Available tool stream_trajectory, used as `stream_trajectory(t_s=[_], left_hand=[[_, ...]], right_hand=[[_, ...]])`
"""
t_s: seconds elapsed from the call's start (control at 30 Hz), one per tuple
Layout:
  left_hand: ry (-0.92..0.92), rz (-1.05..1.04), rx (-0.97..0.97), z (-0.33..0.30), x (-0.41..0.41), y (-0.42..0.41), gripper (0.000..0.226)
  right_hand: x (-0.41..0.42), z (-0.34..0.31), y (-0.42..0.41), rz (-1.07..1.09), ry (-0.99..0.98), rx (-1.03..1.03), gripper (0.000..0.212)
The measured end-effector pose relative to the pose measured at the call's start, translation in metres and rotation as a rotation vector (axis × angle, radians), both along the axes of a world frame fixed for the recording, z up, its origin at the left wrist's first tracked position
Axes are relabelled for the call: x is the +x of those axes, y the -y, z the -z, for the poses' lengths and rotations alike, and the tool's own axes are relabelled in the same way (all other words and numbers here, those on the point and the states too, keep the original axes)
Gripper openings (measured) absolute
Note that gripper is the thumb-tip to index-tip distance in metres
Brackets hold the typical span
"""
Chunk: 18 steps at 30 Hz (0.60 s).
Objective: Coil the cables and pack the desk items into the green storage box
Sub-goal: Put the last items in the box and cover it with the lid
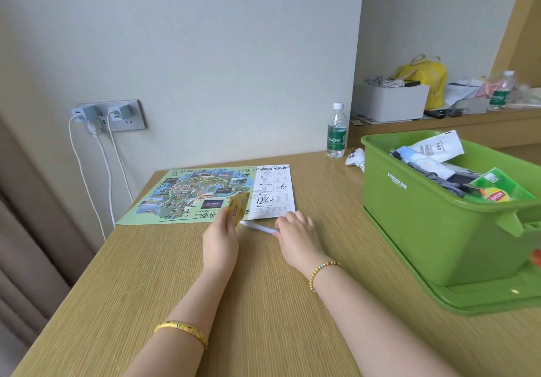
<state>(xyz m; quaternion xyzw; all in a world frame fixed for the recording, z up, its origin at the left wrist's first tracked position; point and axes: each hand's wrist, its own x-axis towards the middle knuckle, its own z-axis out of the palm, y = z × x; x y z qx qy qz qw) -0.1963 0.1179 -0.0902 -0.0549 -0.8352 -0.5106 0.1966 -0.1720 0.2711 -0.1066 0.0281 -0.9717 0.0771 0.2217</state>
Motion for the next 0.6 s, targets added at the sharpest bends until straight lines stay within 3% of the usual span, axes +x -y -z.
stream_trajectory(t_s=[0.13,0.27,0.4,0.6], left_hand=[[-0.006,0.035,0.209,-0.025,0.019,-0.017,0.024],[-0.127,0.096,0.198,-0.069,0.031,-0.046,0.025],[-0.274,0.208,0.026,-0.114,0.056,-0.093,0.019],[-0.456,0.303,-0.32,-0.158,0.094,-0.185,0.026]], right_hand=[[0.026,-0.011,0.0,0.066,0.028,0.015,0.02],[0.054,-0.056,-0.019,0.202,-0.09,-0.241,0.022],[0.081,-0.132,-0.059,0.27,-0.35,-0.393,0.025],[0.132,-0.197,-0.14,0.416,-0.36,-0.337,0.029]])
